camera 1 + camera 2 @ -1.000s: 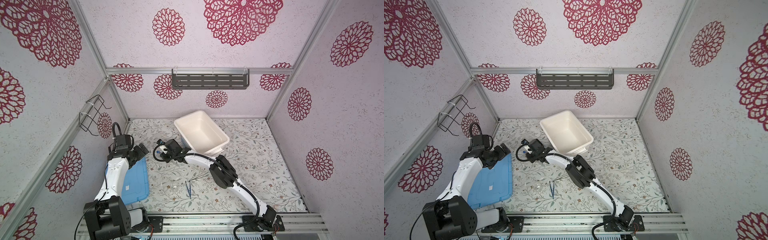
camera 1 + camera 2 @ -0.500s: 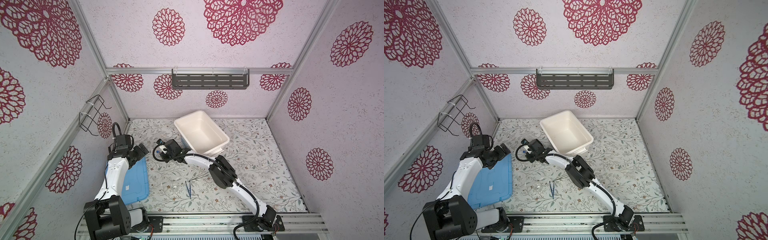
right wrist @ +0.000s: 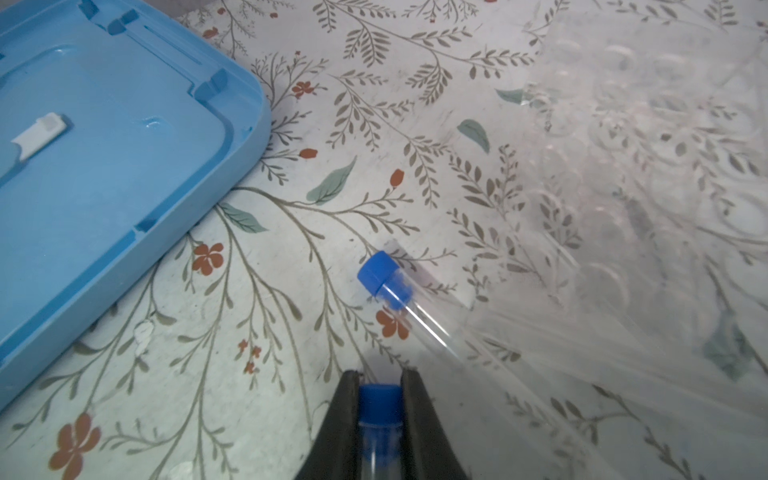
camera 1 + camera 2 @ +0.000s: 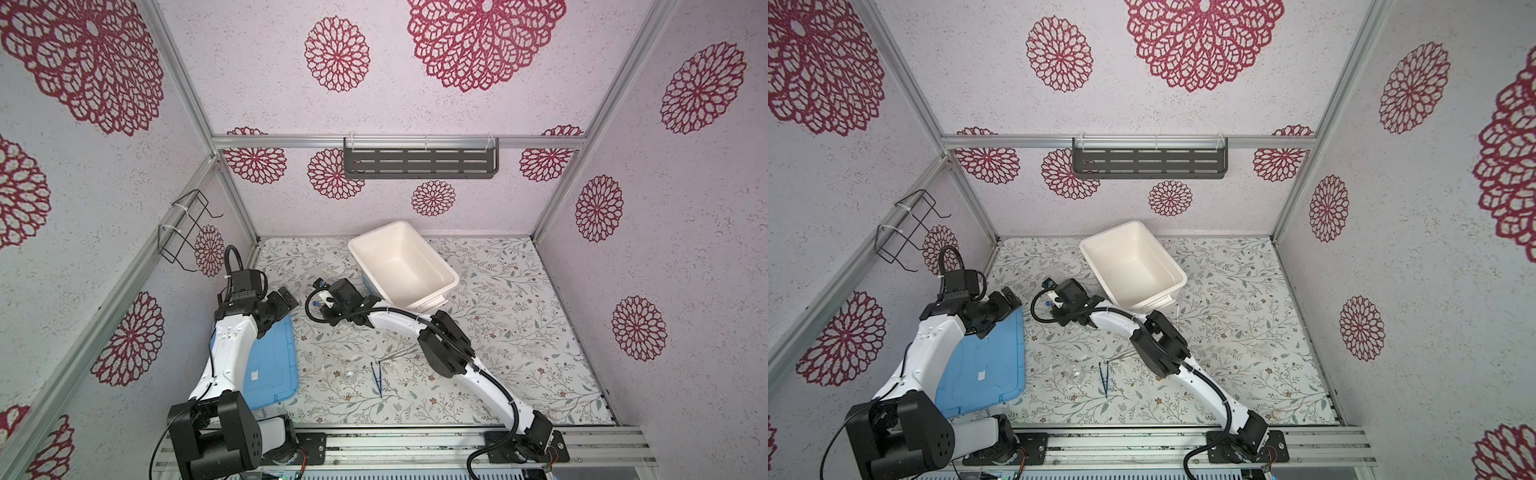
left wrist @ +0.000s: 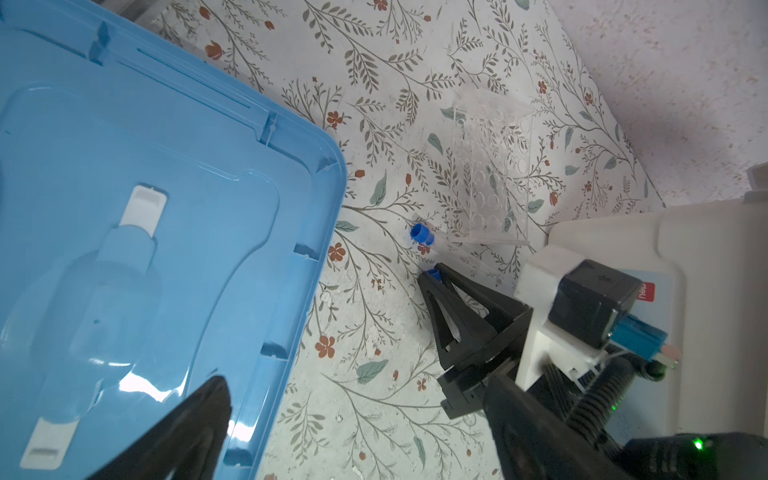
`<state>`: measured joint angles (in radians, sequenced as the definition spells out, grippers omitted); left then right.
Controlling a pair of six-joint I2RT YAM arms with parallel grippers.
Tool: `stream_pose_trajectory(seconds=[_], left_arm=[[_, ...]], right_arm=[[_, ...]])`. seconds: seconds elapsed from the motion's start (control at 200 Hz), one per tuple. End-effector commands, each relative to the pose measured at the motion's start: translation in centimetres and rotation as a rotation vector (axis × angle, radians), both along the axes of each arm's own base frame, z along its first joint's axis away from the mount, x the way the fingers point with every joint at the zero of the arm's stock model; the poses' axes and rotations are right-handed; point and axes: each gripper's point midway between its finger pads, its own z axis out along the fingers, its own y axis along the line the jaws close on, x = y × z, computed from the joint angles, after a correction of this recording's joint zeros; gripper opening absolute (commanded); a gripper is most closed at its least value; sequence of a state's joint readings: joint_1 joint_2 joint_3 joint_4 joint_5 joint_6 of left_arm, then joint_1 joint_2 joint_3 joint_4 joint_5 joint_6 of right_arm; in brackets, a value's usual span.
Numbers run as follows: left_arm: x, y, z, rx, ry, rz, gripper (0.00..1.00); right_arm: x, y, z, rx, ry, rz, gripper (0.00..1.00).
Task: Organize the chemistry lab equipment
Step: 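Lower the right gripper and grasp the nearer blue-capped test tube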
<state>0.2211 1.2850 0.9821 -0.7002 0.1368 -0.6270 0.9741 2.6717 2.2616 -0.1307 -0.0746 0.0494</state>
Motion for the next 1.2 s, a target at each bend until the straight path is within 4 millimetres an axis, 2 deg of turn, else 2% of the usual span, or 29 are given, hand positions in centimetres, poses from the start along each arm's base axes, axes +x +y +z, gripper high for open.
stream_pose_trajectory(seconds=[0.0, 0.345, 0.741, 0.856, 1.046, 1.196], left_arm=[[0.1, -0.4, 0.3, -0.042, -0.007, 0.006, 0.99], [-0.1, -1.4, 0.9, -0.132, -0.047, -0.012, 0.99], [0.4, -4.8, 1.0, -0.394, -0.166, -0.082, 0.99], [0.5, -4.6, 0.8, -0.391, -0.154, -0.075, 0.99], [0.0, -3.9, 0.4, -0.373, -0.137, -0.053, 0.99], [-0.4, -3.4, -0.1, -0.363, -0.125, -0.031, 0.99]], right_arm=[[-0.8, -0.6, 3.1, 0.0, 0.02, -0.02, 0.17], [-0.5, -1.2, 7.4, 0.08, 0.003, -0.063, 0.17], [0.8, -3.3, 12.0, 0.209, 0.058, -0.179, 0.17], [0.7, -3.7, 10.8, 0.194, 0.046, -0.175, 0.18], [-0.2, -4.9, 7.6, 0.019, 0.036, -0.124, 0.19], [-2.5, -5.7, 5.4, -0.042, 0.069, -0.076, 0.19]])
